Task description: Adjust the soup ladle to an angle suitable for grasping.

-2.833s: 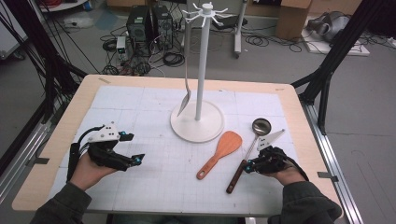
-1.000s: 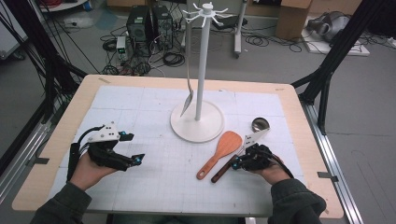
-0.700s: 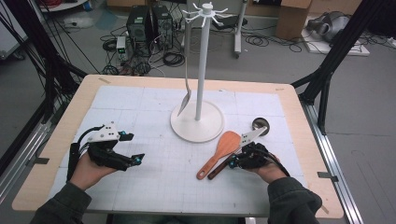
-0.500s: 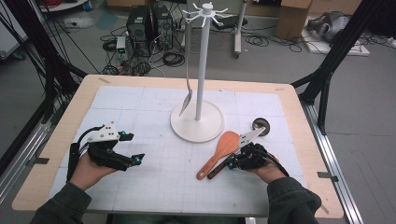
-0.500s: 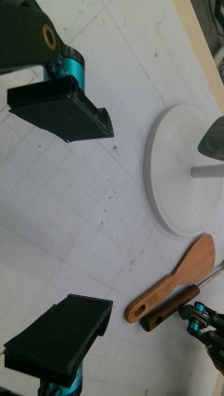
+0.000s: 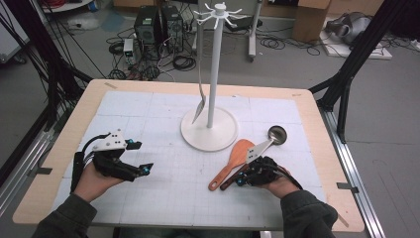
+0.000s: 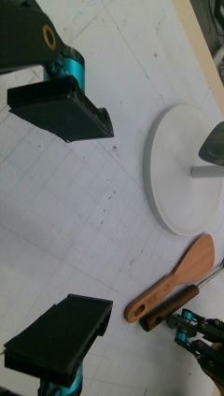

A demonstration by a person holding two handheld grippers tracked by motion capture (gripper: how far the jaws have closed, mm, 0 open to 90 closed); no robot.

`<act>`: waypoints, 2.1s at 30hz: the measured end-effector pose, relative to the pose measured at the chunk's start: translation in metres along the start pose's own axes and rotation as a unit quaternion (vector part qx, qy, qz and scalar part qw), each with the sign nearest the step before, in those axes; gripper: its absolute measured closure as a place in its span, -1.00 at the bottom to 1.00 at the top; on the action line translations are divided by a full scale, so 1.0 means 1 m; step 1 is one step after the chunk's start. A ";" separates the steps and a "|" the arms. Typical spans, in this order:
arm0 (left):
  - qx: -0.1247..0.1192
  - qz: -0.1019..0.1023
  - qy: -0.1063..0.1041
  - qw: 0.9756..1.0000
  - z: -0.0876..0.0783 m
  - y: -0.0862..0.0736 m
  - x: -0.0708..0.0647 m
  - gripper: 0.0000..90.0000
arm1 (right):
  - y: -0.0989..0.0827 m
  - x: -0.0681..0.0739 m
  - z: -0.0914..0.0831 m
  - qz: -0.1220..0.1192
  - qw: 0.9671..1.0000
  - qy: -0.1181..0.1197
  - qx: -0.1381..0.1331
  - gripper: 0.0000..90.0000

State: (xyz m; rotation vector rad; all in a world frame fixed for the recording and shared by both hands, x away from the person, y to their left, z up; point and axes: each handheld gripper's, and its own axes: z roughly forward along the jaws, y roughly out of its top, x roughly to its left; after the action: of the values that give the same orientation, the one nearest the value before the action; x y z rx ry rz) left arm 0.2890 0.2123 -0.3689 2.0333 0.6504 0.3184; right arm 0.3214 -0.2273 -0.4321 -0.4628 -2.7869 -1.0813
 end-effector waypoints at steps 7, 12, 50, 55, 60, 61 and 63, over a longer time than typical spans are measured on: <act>-0.002 -0.001 0.000 1.000 0.000 0.000 0.000 -0.66 | 0.001 0.004 0.005 -0.006 1.000 0.010 0.009 0.99; -0.001 -0.001 -0.002 1.000 0.000 0.000 0.000 -0.66 | 0.003 0.005 0.007 -0.013 1.000 0.005 0.006 0.99; 0.002 0.001 -0.002 1.000 0.001 0.000 0.000 -0.66 | -0.013 -0.040 -0.041 0.076 0.985 -0.149 -0.048 0.99; 0.003 0.002 -0.002 1.000 0.001 0.000 0.000 -0.66 | -0.019 -0.052 -0.044 0.093 0.979 -0.176 -0.051 0.99; 0.004 0.003 -0.003 1.000 0.002 0.000 0.000 -0.66 | -0.025 -0.063 -0.048 0.115 0.971 -0.204 -0.053 0.99; 0.004 0.002 -0.003 1.000 0.002 0.000 0.000 -0.66 | -0.025 -0.065 -0.048 0.117 0.970 -0.209 -0.049 0.99; 0.003 0.002 -0.003 1.000 0.002 0.000 0.000 -0.66 | -0.025 -0.069 -0.049 0.123 0.967 -0.218 -0.046 0.99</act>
State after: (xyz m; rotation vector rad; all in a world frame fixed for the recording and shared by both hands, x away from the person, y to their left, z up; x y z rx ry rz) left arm 0.2898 0.2114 -0.3699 2.0408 0.6449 0.3130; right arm 0.3792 -0.2942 -0.4264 -1.1511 -2.9277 -1.1701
